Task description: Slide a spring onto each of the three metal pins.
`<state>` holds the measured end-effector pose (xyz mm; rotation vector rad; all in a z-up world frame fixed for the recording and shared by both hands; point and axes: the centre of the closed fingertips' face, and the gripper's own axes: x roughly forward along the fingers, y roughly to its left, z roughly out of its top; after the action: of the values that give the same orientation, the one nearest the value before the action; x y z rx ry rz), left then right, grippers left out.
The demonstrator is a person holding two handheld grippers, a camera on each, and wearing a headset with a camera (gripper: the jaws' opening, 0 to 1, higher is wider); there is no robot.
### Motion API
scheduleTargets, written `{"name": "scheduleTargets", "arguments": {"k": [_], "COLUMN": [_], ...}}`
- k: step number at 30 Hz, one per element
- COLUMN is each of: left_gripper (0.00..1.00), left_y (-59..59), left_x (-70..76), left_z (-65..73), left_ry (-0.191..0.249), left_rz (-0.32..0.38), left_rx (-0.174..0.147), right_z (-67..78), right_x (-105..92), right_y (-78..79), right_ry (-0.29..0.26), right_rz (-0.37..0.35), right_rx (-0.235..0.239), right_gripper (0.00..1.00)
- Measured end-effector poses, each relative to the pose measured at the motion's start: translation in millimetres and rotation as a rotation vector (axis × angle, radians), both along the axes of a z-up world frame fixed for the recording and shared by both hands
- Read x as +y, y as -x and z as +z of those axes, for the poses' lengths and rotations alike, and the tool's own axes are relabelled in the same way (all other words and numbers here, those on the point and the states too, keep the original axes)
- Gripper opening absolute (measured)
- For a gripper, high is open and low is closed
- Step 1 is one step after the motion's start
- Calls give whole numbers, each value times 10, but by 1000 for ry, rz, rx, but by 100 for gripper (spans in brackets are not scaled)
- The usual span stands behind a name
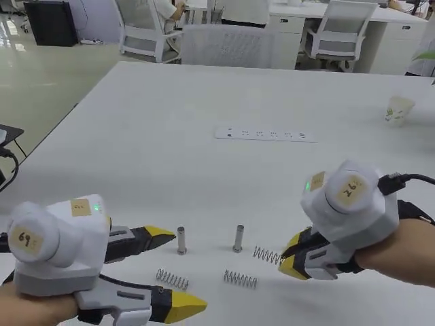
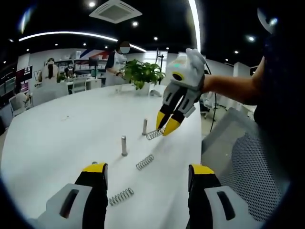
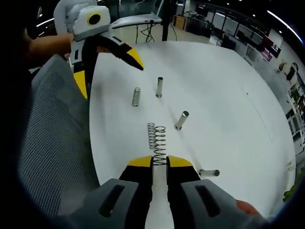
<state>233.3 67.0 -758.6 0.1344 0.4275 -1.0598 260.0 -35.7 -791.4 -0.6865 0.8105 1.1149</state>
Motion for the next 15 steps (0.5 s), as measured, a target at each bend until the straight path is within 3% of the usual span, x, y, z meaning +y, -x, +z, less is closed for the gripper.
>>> {"name": "scheduleTargets", "arguments": {"k": [15], "left_gripper": [56], "left_y": [2], "left_x": [-133], "left_z": [0], "left_ry": [3], "left_rz": [-73], "left_rx": [6], "right_z": [138], "right_x": [221], "right_y": [71], "right_ry": [7], "right_rz": [83], "right_rx": [-11], "right_gripper": [8]}}
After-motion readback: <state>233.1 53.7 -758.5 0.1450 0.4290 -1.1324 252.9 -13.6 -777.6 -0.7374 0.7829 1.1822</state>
